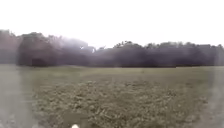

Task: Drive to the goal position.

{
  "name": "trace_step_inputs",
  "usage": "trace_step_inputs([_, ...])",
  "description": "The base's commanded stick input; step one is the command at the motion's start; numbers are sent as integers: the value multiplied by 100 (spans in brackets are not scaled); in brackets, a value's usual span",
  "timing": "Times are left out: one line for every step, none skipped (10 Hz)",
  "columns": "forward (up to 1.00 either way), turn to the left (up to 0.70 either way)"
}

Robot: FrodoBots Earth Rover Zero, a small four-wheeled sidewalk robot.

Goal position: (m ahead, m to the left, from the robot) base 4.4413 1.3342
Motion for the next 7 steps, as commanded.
trace_step_inputs([70, 0])
trace_step_inputs([70, 0])
trace_step_inputs([70, 0])
trace_step_inputs([70, 0])
trace_step_inputs([70, 0])
trace_step_inputs([70, 0])
trace_step_inputs([70, 0])
